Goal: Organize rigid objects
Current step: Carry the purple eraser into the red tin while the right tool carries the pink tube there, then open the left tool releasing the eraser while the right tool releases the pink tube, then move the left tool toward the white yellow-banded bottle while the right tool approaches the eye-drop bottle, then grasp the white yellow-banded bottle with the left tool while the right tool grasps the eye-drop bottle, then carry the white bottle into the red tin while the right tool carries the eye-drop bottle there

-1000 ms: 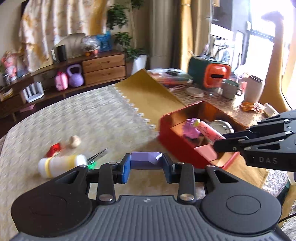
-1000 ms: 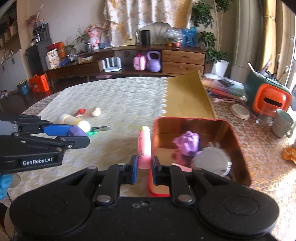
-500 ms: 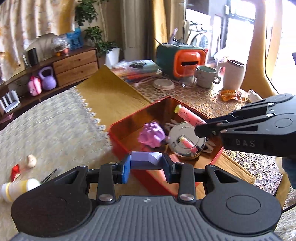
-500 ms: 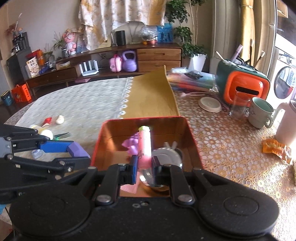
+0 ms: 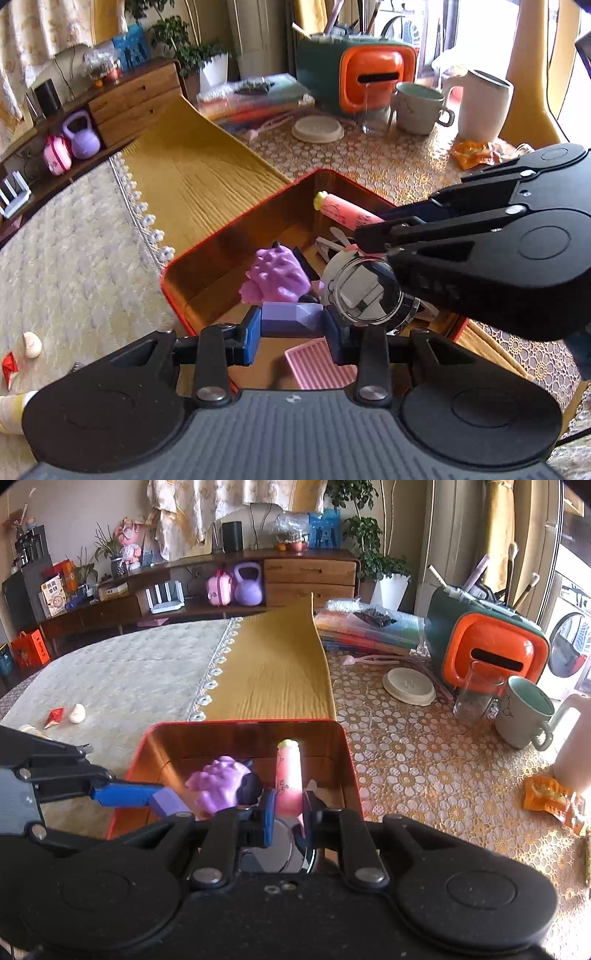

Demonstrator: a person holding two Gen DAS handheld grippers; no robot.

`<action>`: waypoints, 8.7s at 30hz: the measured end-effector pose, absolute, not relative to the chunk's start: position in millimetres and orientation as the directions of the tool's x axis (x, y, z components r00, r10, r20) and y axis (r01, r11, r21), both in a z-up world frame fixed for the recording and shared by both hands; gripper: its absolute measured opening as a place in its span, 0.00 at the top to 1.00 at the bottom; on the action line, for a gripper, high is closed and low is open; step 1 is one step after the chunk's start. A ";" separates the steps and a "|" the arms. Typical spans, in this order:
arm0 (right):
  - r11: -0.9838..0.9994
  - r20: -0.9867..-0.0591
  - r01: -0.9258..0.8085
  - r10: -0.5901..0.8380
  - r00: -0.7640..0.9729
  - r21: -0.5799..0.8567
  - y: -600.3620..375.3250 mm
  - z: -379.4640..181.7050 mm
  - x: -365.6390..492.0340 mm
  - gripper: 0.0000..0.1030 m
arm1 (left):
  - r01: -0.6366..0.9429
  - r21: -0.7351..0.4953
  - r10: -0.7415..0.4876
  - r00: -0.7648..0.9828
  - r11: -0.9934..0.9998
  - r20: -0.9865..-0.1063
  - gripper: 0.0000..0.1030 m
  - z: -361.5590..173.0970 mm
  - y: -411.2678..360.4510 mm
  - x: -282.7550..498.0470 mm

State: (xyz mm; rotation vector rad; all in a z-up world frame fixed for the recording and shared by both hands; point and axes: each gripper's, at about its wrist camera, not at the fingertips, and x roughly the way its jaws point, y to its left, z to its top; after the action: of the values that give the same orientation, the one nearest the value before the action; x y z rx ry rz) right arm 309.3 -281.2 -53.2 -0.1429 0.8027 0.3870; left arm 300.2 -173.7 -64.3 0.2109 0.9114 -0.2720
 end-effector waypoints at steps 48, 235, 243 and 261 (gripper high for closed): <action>0.923 -0.734 -0.381 0.296 0.612 0.054 -280.3 -41.3 313.9 0.61 | 0.260 0.036 -0.125 0.576 0.965 -0.808 0.43 -66.7 -165.5 304.0; 0.903 -0.633 -0.429 0.338 0.696 0.011 -256.9 -29.2 179.0 0.64 | 0.006 -0.297 -0.239 0.606 0.955 -0.759 0.55 -14.8 -17.8 202.6; 0.919 -0.634 -0.394 0.306 0.710 0.003 -279.2 -35.5 191.2 0.64 | 0.104 -0.270 -0.276 0.612 0.957 -0.741 0.56 3.4 -69.2 227.1; 0.933 -0.656 -0.360 0.262 0.708 -0.015 -297.6 -54.0 233.6 0.64 | 0.173 -0.199 -0.262 0.549 0.965 -0.794 0.60 -29.8 -141.4 285.5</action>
State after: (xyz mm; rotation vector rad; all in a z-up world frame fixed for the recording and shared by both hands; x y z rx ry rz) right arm 233.6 -297.6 -54.0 -0.1461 0.7043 0.3464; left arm 285.5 -141.4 -29.8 -0.1010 0.9559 -0.2578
